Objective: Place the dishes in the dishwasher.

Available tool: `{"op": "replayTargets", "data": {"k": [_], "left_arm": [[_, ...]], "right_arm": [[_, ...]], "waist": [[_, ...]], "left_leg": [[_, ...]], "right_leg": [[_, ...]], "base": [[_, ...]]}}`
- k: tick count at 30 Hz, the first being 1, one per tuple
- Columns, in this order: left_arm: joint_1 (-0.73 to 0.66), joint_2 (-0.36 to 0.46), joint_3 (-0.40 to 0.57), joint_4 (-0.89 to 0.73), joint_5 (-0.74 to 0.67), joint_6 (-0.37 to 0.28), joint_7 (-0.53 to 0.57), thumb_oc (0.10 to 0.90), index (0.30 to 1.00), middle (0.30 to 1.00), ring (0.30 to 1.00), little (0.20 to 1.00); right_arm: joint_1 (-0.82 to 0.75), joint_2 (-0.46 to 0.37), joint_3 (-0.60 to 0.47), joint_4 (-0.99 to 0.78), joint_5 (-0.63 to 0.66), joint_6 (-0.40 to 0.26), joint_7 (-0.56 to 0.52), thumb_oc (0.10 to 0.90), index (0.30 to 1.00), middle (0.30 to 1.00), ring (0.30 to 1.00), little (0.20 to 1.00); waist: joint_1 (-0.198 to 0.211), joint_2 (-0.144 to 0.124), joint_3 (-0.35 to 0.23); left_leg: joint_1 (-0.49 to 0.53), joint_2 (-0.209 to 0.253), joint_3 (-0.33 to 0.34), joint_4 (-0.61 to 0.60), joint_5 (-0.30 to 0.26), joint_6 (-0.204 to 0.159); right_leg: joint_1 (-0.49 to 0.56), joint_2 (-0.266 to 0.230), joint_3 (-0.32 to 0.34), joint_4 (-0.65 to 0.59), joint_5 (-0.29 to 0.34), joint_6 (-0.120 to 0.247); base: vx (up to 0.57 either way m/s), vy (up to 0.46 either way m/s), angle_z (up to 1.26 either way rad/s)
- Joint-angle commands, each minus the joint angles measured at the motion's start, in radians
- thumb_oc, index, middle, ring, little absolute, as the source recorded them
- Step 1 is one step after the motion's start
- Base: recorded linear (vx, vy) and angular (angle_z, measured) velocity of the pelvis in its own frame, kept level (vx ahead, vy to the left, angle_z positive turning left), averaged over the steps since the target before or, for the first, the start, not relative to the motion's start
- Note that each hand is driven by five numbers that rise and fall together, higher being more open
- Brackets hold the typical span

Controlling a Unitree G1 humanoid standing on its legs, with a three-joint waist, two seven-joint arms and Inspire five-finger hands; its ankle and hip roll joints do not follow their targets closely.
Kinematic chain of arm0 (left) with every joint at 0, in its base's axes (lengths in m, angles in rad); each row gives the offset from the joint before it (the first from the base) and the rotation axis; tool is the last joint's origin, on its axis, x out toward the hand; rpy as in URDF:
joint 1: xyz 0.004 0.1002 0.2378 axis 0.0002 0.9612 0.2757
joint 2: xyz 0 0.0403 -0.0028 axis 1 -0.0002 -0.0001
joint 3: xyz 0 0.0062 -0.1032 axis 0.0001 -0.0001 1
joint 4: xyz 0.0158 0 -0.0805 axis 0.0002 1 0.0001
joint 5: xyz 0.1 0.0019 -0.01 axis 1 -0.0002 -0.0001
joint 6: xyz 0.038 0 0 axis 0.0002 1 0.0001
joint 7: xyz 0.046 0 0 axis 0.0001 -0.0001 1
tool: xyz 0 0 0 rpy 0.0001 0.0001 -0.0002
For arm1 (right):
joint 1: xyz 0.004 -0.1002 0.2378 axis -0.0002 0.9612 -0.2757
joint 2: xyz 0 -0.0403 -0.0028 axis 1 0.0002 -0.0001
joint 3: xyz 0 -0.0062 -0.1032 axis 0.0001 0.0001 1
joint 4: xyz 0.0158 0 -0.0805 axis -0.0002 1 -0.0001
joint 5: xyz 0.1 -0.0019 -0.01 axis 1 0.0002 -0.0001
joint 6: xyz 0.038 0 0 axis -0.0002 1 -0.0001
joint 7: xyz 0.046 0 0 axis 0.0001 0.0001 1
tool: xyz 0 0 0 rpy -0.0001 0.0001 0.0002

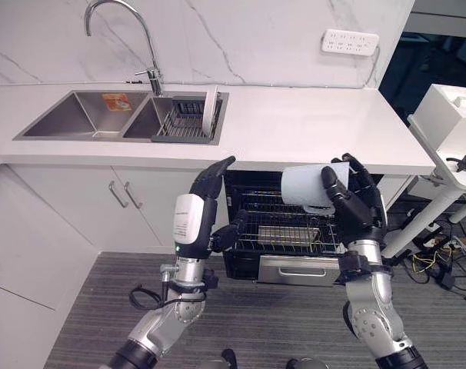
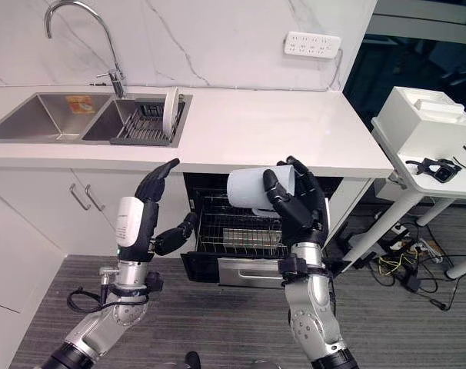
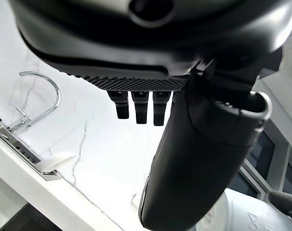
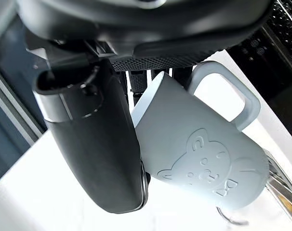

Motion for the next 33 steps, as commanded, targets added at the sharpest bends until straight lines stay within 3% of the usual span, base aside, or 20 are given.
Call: {"op": "replayTargets", "data": {"k": [1,16,22,27,29,33], "left_arm": [[-0.075,0.008,0.022,-0.079,0.011,-0.046,0.069,0.800,0.900,0.900,0.900,0.900],[-0.063,0.007,0.032,-0.086,-0.027,-0.012,0.045,0.800,0.900,0.900,0.900,0.900],[-0.051,0.024,0.041,-0.054,-0.058,-0.030,-0.018,0.800,0.900,0.900,0.900,0.900],[-0.042,0.061,0.043,-0.017,-0.073,-0.060,-0.130,0.800,0.900,0.900,0.900,0.900],[-0.025,0.086,0.052,-0.010,-0.062,-0.086,-0.177,0.800,0.900,0.900,0.900,0.900],[-0.025,0.121,0.056,-0.003,-0.026,-0.109,-0.212,0.800,0.900,0.900,0.900,0.900]], "right_arm": [[-0.085,0.007,-0.027,-0.060,-0.001,-0.111,0.033,0.400,0.300,0.300,0.300,0.300],[-0.071,0.003,-0.047,-0.049,-0.026,-0.113,0.026,0.400,0.300,0.300,0.300,0.300],[-0.092,-0.019,-0.069,-0.014,-0.082,-0.069,0.013,0.400,0.300,0.300,0.300,0.300],[-0.130,-0.058,-0.105,0.059,-0.138,0.000,0.032,0.400,0.300,0.300,0.300,0.300],[-0.150,-0.080,-0.131,0.106,-0.171,0.056,0.044,0.400,0.300,0.300,0.300,0.300],[-0.161,-0.098,-0.143,0.152,-0.207,0.082,0.041,0.400,0.300,0.300,0.300,0.300]], "waist": [[-0.011,0.005,-0.026],[-0.019,0.004,-0.022],[-0.015,0.001,-0.021],[-0.005,-0.002,-0.021],[0.005,-0.004,-0.017],[0.005,0.002,-0.003]], "left_leg": [[0.086,0.038,-0.008,0.042,-0.193,-0.040],[0.088,0.040,-0.005,0.042,-0.193,-0.041],[0.089,0.044,-0.004,0.042,-0.191,-0.045],[0.086,0.047,-0.006,0.042,-0.189,-0.051],[0.083,0.056,0.003,0.042,-0.186,-0.055],[0.079,0.062,0.005,0.042,-0.176,-0.054]], "right_leg": [[0.063,-0.005,0.076,-0.058,-0.044,0.078],[0.063,0.003,0.084,-0.058,-0.045,0.075],[0.063,0.004,0.087,-0.058,-0.045,0.075],[0.059,0.002,0.084,-0.058,-0.043,0.079],[0.059,-0.006,0.066,-0.058,-0.045,0.081],[0.066,0.005,0.059,-0.058,-0.048,0.070]], "base": [[0.00,0.000,0.00],[0.01,0.003,0.00],[0.06,0.012,-0.01],[0.12,0.002,-0.04],[0.15,-0.029,-0.03],[0.05,-0.012,-0.01]]}}
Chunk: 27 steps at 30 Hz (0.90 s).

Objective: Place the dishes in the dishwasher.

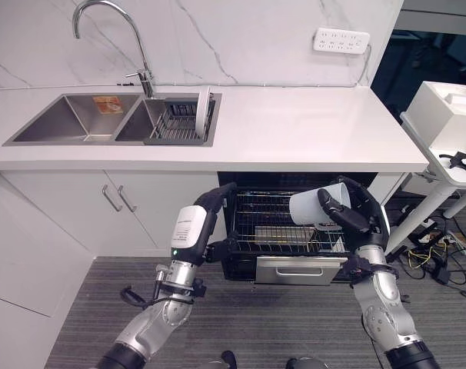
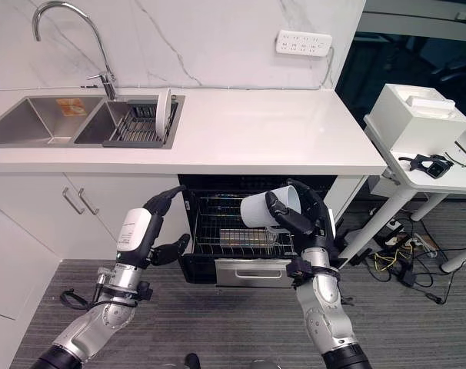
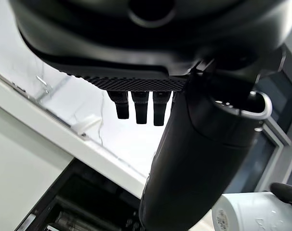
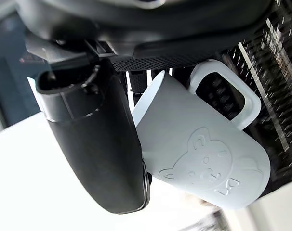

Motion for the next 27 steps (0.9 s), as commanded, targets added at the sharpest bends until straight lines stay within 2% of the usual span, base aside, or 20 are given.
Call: {"op": "replayTargets", "data": {"k": [1,7,10,14,19,27], "left_arm": [[-0.066,0.039,0.046,-0.098,0.013,-0.092,0.006,0.800,0.900,0.900,0.900,0.900],[-0.111,0.092,0.034,-0.084,0.059,-0.116,-0.056,0.800,0.900,0.900,0.900,0.900],[-0.172,0.111,0.009,-0.072,0.064,-0.121,-0.089,0.800,0.900,0.900,0.900,0.900],[-0.221,0.126,-0.017,-0.065,0.049,-0.112,-0.099,0.800,0.900,0.900,0.900,0.900],[-0.271,0.144,-0.040,-0.057,0.037,-0.107,-0.105,0.800,0.900,0.900,0.900,0.900],[-0.305,0.153,-0.058,-0.046,0.037,-0.109,-0.111,0.800,0.900,0.900,0.900,0.900]], "right_arm": [[-0.128,-0.035,-0.071,-0.044,-0.071,-0.063,0.037,0.400,0.300,0.300,0.300,0.300],[-0.160,-0.080,-0.103,0.053,-0.084,-0.051,0.052,0.400,0.300,0.300,0.300,0.300],[-0.232,-0.122,-0.126,0.120,-0.062,-0.005,0.063,0.400,0.300,0.300,0.300,0.300],[-0.319,-0.156,-0.123,0.181,-0.100,0.023,0.070,0.400,0.300,0.300,0.300,0.300],[-0.410,-0.187,-0.118,0.230,-0.143,0.053,0.062,0.400,0.300,0.300,0.300,0.300],[-0.496,-0.254,-0.135,0.301,-0.169,0.067,0.081,0.400,0.300,0.300,0.300,0.300]], "waist": [[0.015,0.003,-0.001],[0.015,0.030,0.045],[0.013,0.054,0.087],[0.007,0.078,0.132],[0.000,0.096,0.183],[-0.011,0.122,0.234]], "left_leg": [[0.064,0.060,-0.010,0.045,-0.166,-0.053],[0.062,0.064,-0.031,0.045,-0.141,-0.056],[0.050,0.061,-0.041,0.045,-0.118,-0.062],[0.034,0.052,-0.041,0.045,-0.102,-0.066],[0.014,0.043,-0.039,0.045,-0.094,-0.066],[-0.009,0.035,-0.023,0.045,-0.087,-0.061]], "right_leg": [[0.063,0.005,0.048,-0.043,-0.046,0.065],[0.075,0.031,0.044,-0.043,-0.047,0.043],[0.064,0.040,0.047,-0.043,-0.041,0.031],[0.047,0.042,0.052,-0.043,-0.035,0.021],[0.029,0.040,0.051,-0.043,-0.033,0.013],[-0.007,0.032,0.054,-0.043,-0.023,0.012]], "base": [[0.05,-0.018,-0.01],[0.04,-0.021,0.03],[-0.01,-0.010,0.03],[-0.03,0.023,0.01],[-0.04,0.035,0.00],[-0.03,0.033,-0.02]]}}
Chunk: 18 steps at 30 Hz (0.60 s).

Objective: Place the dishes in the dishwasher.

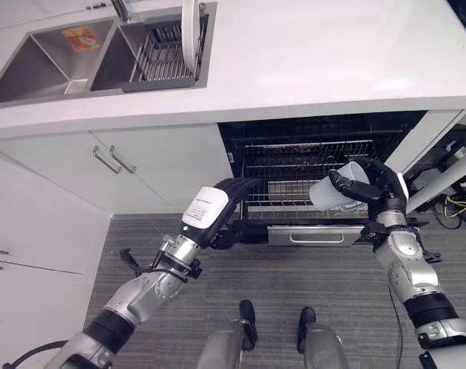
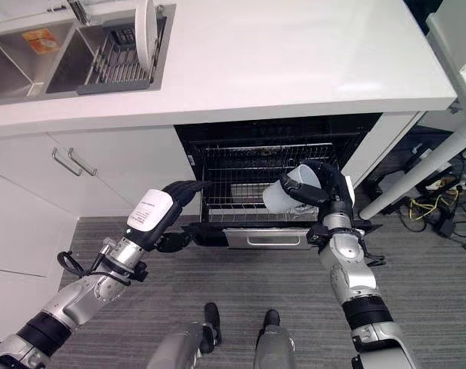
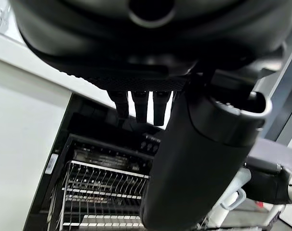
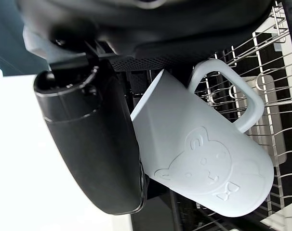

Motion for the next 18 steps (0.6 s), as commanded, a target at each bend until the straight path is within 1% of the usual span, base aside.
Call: {"op": "replayTargets", "data": {"k": [1,2,7,10,12,18], "left_arm": [[-0.050,0.013,0.024,-0.081,-0.009,-0.057,0.045,0.800,0.900,0.900,0.900,0.900],[-0.053,0.019,0.020,-0.081,-0.012,-0.062,0.041,0.800,0.900,0.900,0.900,0.900],[-0.076,0.035,0.005,-0.078,-0.012,-0.074,0.033,0.800,0.900,0.900,0.900,0.900],[-0.093,0.042,-0.007,-0.081,-0.010,-0.076,0.029,0.800,0.900,0.900,0.900,0.900],[-0.127,0.058,-0.027,-0.084,-0.012,-0.079,0.032,0.800,0.900,0.900,0.900,0.900],[-0.171,0.077,-0.041,-0.097,-0.030,-0.080,0.016,0.800,0.900,0.900,0.900,0.900]], "right_arm": [[-0.133,-0.072,-0.080,-0.038,-0.041,-0.076,0.017,0.400,0.300,0.300,0.300,0.300],[-0.155,-0.092,-0.085,-0.022,-0.048,-0.073,0.024,0.400,0.300,0.300,0.300,0.300],[-0.224,-0.134,-0.083,0.021,-0.080,-0.061,0.017,0.400,0.300,0.300,0.300,0.300],[-0.262,-0.153,-0.075,0.051,-0.092,-0.066,0.014,0.400,0.300,0.300,0.300,0.300],[-0.333,-0.185,-0.057,0.103,-0.093,-0.079,0.003,0.400,0.300,0.300,0.300,0.300],[-0.427,-0.217,-0.034,0.163,-0.125,-0.071,-0.006,0.400,0.300,0.300,0.300,0.300]], "waist": [[-0.003,0.002,-0.045],[-0.004,0.008,-0.034],[-0.001,0.021,-0.004],[0.002,0.028,0.012],[0.007,0.038,0.037],[0.012,0.052,0.065]], "left_leg": [[0.055,0.038,-0.021,0.028,-0.107,-0.071],[0.050,0.035,-0.017,0.028,-0.107,-0.069],[0.029,0.034,-0.013,0.028,-0.099,-0.065],[0.014,0.034,-0.012,0.028,-0.093,-0.064],[-0.013,0.032,-0.009,0.028,-0.083,-0.063],[-0.046,0.025,-0.008,0.028,-0.071,-0.062]], "right_leg": [[0.033,0.023,0.063,-0.012,-0.059,0.009],[0.025,0.022,0.065,-0.012,-0.058,0.008],[0.002,0.024,0.064,-0.012,-0.050,0.005],[-0.013,0.026,0.064,-0.009,-0.047,0.003],[-0.052,0.022,0.064,0.015,-0.050,0.000],[-0.102,0.020,0.071,0.049,-0.054,-0.002]], "base": [[0.00,0.000,0.00],[-0.02,0.021,-0.04],[-0.03,0.003,-0.01],[-0.06,-0.009,0.00],[-0.14,-0.012,-0.01],[-0.05,-0.002,0.01]]}}
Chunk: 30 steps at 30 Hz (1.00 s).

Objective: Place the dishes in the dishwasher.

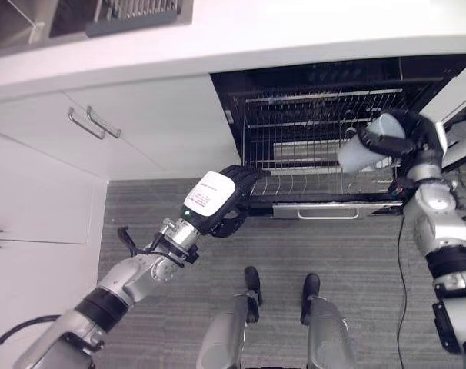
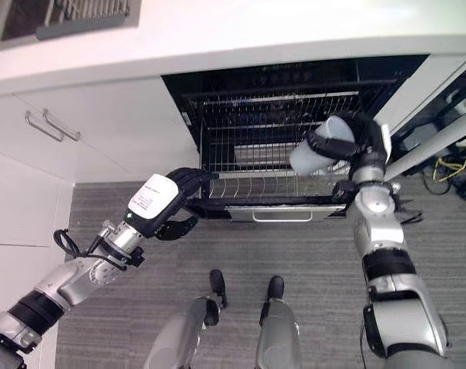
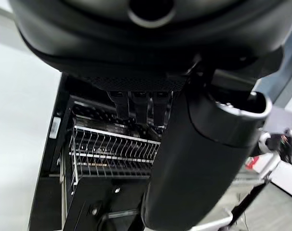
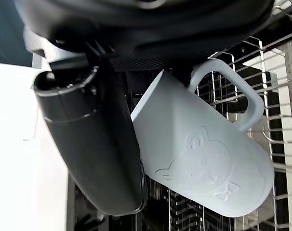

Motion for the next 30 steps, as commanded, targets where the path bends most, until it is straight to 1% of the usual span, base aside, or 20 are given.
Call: {"op": "replayTargets", "data": {"k": [1,4,6,10,14,16,19,22,27,30], "left_arm": [[-0.045,-0.009,0.037,-0.104,-0.028,-0.058,0.022,0.800,0.900,0.900,0.900,0.900],[-0.055,0.000,0.034,-0.109,-0.016,-0.050,0.024,0.800,0.900,0.900,0.900,0.900],[-0.062,0.006,0.027,-0.112,-0.009,-0.047,0.026,0.800,0.900,0.900,0.900,0.900],[-0.078,0.015,0.019,-0.114,-0.021,-0.044,0.032,0.800,0.900,0.900,0.900,0.900],[-0.084,0.020,0.014,-0.118,-0.031,-0.049,0.031,0.800,0.900,0.900,0.900,0.900],[-0.088,0.018,0.011,-0.116,-0.029,-0.059,0.027,0.800,0.900,0.900,0.900,0.900],[-0.084,0.018,0.007,-0.119,-0.024,-0.067,0.027,0.800,0.900,0.900,0.900,0.900],[-0.085,0.016,0.005,-0.126,-0.012,-0.070,0.027,0.800,0.900,0.900,0.900,0.900],[-0.089,0.018,0.006,-0.141,-0.015,-0.068,0.028,0.800,0.900,0.900,0.900,0.900],[-0.103,0.023,0.007,-0.147,-0.013,-0.076,0.020,0.800,0.900,0.900,0.900,0.900]], "right_arm": [[-0.134,-0.109,-0.015,-0.043,-0.060,-0.097,-0.016,0.400,0.300,0.300,0.300,0.300],[-0.156,-0.116,-0.003,-0.023,-0.056,-0.104,-0.040,0.400,0.300,0.300,0.300,0.300],[-0.169,-0.119,-0.002,-0.011,-0.075,-0.100,-0.045,0.400,0.300,0.300,0.300,0.300],[-0.202,-0.128,0.017,0.032,-0.119,-0.075,-0.044,0.400,0.300,0.300,0.300,0.300],[-0.229,-0.138,0.048,0.084,-0.207,-0.049,-0.034,0.400,0.300,0.300,0.300,0.300],[-0.238,-0.138,0.072,0.120,-0.229,-0.057,-0.042,0.400,0.300,0.300,0.300,0.300],[-0.237,-0.143,0.076,0.137,-0.236,-0.049,-0.042,0.400,0.300,0.300,0.300,0.300],[-0.237,-0.147,0.084,0.157,-0.304,-0.035,-0.047,0.400,0.300,0.300,0.300,0.300],[-0.232,-0.155,0.094,0.191,-0.290,-0.012,-0.046,0.400,0.300,0.300,0.300,0.300],[-0.234,-0.155,0.098,0.209,-0.313,-0.001,-0.031,0.400,0.300,0.300,0.300,0.300]], "waist": [[0.008,0.024,-0.042],[0.010,0.024,-0.034],[0.009,0.026,-0.029],[0.011,0.034,-0.017],[0.013,0.040,-0.009],[0.016,0.040,-0.007],[0.018,0.039,-0.007],[0.021,0.036,-0.007],[0.022,0.037,-0.007],[0.022,0.040,-0.007]], "left_leg": [[0.036,0.028,-0.016,0.042,-0.093,-0.069],[0.020,0.028,-0.014,0.042,-0.089,-0.068],[0.012,0.027,-0.016,0.042,-0.086,-0.069],[0.003,0.024,-0.015,0.042,-0.084,-0.068],[-0.006,0.023,-0.014,0.042,-0.082,-0.069],[-0.012,0.024,-0.015,0.042,-0.079,-0.068],[-0.016,0.024,-0.015,0.042,-0.079,-0.068],[-0.025,0.024,-0.015,0.042,-0.079,-0.066],[-0.033,0.023,-0.017,0.042,-0.078,-0.066],[-0.044,0.024,-0.020,0.042,-0.076,-0.066]], "right_leg": [[-0.010,0.024,0.065,0.043,-0.068,-0.003],[-0.030,0.024,0.069,0.050,-0.067,-0.002],[-0.044,0.026,0.073,0.061,-0.068,-0.004],[-0.061,0.024,0.076,0.072,-0.071,-0.004],[-0.074,0.023,0.078,0.081,-0.072,-0.004],[-0.081,0.022,0.079,0.084,-0.071,-0.004],[-0.090,0.019,0.078,0.093,-0.072,-0.005],[-0.101,0.018,0.075,0.099,-0.073,-0.004],[-0.109,0.017,0.075,0.102,-0.073,-0.003],[-0.123,0.020,0.078,0.109,-0.074,-0.002]], "base": [[0.00,0.000,0.00],[-0.04,-0.026,0.01],[0.00,0.000,0.00],[-0.01,0.003,-0.03],[-0.01,-0.001,-0.02],[0.00,0.000,0.00],[0.00,0.000,0.00],[0.00,-0.013,0.00],[0.00,-0.006,0.00],[0.00,-0.008,0.03]]}}
